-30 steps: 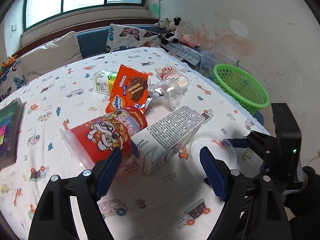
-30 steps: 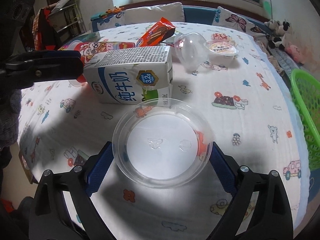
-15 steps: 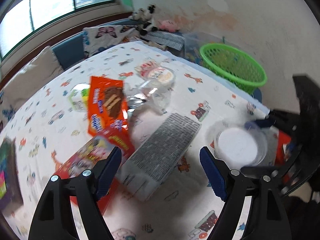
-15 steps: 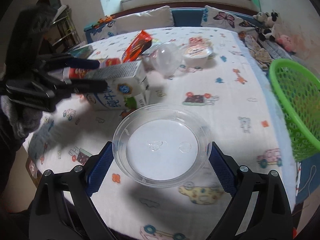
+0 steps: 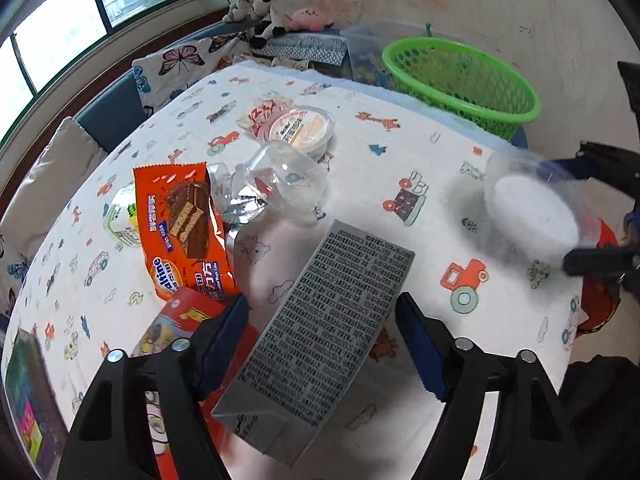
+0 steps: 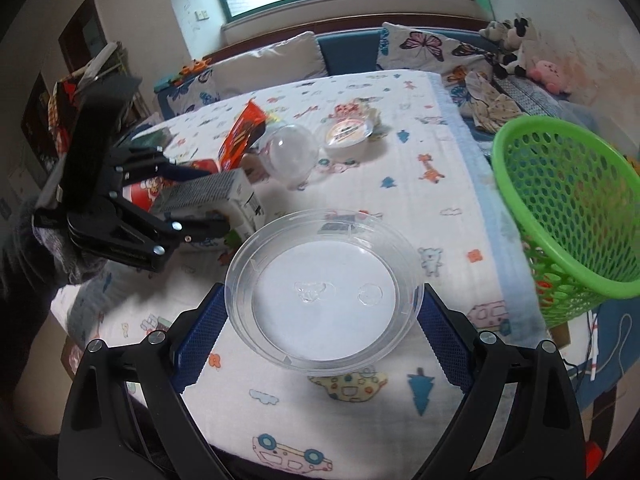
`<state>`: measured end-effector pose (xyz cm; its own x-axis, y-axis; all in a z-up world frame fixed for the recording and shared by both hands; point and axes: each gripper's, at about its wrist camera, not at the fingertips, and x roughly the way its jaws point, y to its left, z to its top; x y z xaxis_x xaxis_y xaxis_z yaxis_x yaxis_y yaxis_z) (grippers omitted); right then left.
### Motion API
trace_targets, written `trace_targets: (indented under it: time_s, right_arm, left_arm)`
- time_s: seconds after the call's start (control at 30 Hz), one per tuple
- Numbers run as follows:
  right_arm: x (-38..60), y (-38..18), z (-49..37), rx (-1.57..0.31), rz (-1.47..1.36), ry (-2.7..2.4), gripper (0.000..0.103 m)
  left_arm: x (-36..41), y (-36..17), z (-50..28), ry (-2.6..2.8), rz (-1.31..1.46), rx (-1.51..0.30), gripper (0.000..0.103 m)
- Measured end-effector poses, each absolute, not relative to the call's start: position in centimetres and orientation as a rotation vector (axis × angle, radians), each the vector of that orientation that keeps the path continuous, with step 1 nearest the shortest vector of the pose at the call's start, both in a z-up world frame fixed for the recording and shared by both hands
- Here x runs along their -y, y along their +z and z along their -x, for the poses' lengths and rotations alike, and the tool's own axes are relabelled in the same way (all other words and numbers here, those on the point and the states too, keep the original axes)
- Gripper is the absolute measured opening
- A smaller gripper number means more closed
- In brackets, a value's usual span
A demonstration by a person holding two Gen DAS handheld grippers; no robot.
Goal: Collect trash
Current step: 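Grasp white milk carton with left tool while right tool carries dish to basket, then drop clear dish in basket with right tool while left tool carries carton over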
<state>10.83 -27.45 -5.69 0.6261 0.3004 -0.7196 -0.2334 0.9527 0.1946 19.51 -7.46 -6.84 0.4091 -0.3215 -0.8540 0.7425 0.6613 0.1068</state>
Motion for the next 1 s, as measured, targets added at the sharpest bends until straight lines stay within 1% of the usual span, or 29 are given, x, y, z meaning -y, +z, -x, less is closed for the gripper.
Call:
trace_targets:
  time_s: [0.03,0.07,0.1,0.17,0.23,0.27,0.3,0.33,0.7,1.0]
  right_arm:
    - [27.8,-5.6,-10.8,-0.838,-0.091,0.301,0.092]
    - [28.2,-5.4,-10.8,-0.835,-0.102,0.297,0.092]
    - [28.6,-5.3,-10.9,-0.833,-0.112,0.292,0.092]
    - [29.5,-5.0,-11.0,-0.825,-0.128,0.278,0.092]
    - [30.6,-4.6,-11.1,-0.818,-0.145,0.258,0.092]
    - [31.0,-4.5,-11.2,-0.814,-0.15,0.248,0.092]
    - [31.7,-4.3,-11.3,-0.809,-0.16,0.238,0.092]
    - [32.5,-4.0,-11.4,-0.802,-0.171,0.219,0.092]
    - [43.5,-2.0,-13.6,-0.746,-0.261,-0.005,0.092]
    - [50.4,-4.2,-16.9,-0.8,-0.365,-0.097,0.092]
  left_arm:
    - [7.5,-7.0,-19.6,-0.709,-0.52,-0.931,0.069]
    - [7.5,-7.1,-19.6,-0.711,-0.514,-0.933,0.068]
    - [7.6,-7.1,-19.4,-0.709,-0.514,-0.926,0.065]
    - [7.7,-6.9,-19.1,-0.71,-0.515,-0.914,0.059]
    - [7.9,-6.8,-18.9,-0.704,-0.507,-0.91,0.049]
    - [7.9,-6.6,-18.8,-0.701,-0.495,-0.911,0.047]
    - [8.0,-6.5,-18.7,-0.7,-0.484,-0.91,0.042]
    - [8.0,-6.3,-18.6,-0.699,-0.476,-0.908,0.041]
    - [9.3,-2.4,-17.8,-0.722,-0.319,-0.857,0.04]
    - [11.6,-0.1,-18.6,-0.733,-0.224,-0.831,0.04]
